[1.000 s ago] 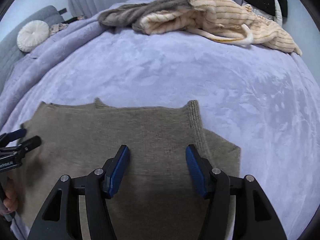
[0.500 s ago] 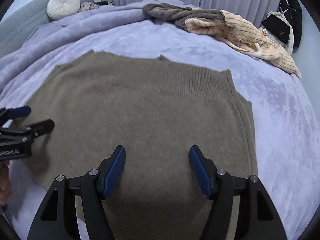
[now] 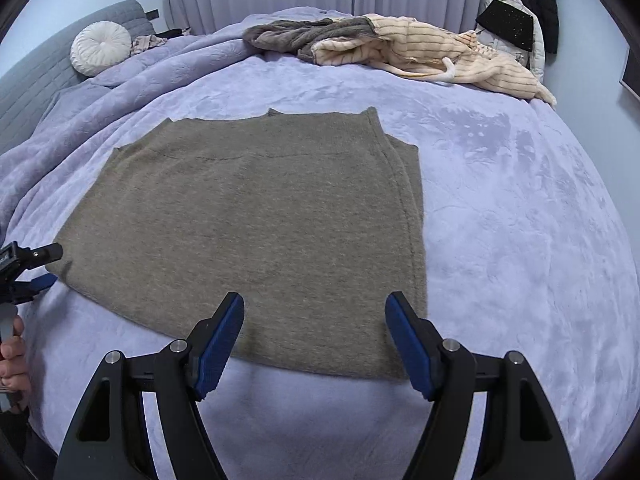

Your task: Fold small clothes

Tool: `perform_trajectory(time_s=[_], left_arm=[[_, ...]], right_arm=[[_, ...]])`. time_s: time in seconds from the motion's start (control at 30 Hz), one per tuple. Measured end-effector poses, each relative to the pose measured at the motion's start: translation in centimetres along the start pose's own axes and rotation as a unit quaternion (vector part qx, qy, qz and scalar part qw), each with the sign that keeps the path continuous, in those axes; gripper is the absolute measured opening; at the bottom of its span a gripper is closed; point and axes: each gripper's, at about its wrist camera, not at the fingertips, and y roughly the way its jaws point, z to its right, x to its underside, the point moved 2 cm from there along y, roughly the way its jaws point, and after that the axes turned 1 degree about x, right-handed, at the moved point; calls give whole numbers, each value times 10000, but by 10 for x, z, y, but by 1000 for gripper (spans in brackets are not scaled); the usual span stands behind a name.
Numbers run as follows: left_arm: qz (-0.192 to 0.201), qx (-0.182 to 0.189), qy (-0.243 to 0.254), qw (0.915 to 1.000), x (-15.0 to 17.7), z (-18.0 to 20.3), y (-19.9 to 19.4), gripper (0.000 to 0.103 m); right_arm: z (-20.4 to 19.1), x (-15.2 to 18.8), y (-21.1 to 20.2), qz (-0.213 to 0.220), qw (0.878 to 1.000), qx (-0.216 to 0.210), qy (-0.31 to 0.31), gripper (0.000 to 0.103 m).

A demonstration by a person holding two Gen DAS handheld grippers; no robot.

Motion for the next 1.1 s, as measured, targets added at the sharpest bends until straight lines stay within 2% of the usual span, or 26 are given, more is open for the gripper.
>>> perform_trajectory(time_s=[0.07, 0.13, 0.27, 0.3, 0.33, 0.37, 0.4, 0.5, 0.63, 0.7, 0.9, 0.97, 1.1], left_arm=[[-269, 603, -85, 9978, -6, 8, 17, 98], [-358, 697, -245, 9966, -12, 6, 32, 98], [-184, 1166, -539, 9915, -24, 2, 37, 97], [-87, 1206, -537, 9912, -26, 1, 34, 83], [11, 1182, -506, 9917, -26, 0, 32, 52], [-33, 1165, -457, 9921, -24, -3, 34, 39], [-96, 1187, -546, 9914, -24, -9, 40, 32], [-11, 1293, -653, 9894, -22, -17, 44, 31], [128, 885, -200, 9958, -22, -3, 45, 30], [157, 829, -113, 9964, -21, -3, 46, 30], [284, 494, 219, 9981, -19, 8, 51, 30], [311, 464, 271, 9981, -19, 10, 51, 30], [340, 443, 334, 9979, -19, 12, 53, 30]], right_arm=[[-16, -5, -1, -10, 9999, -75, -79, 76], [-35, -12, 0, -20, 9996, -115, -260, 76], [-68, -35, 4, -98, 9980, -375, -509, 76], [-74, -44, 7, -145, 9975, -470, -499, 76], [-80, -53, 11, -205, 9970, -585, -457, 76], [-88, -65, 16, -293, 9960, -742, -391, 76], [-96, -77, 23, -400, 9947, -892, -318, 76], [-131, -113, 49, -717, 9895, -1224, -273, 76], [-194, -150, 91, -1002, 9870, -1036, -707, 76], [-225, -162, 115, -1216, 9844, -975, -821, 76], [-287, -172, 163, -1711, 9779, -776, -922, 76], [-306, -167, 180, -1937, 9724, -461, -1217, 76], [-324, -157, 207, -2059, 9647, 162, -1635, 83]])
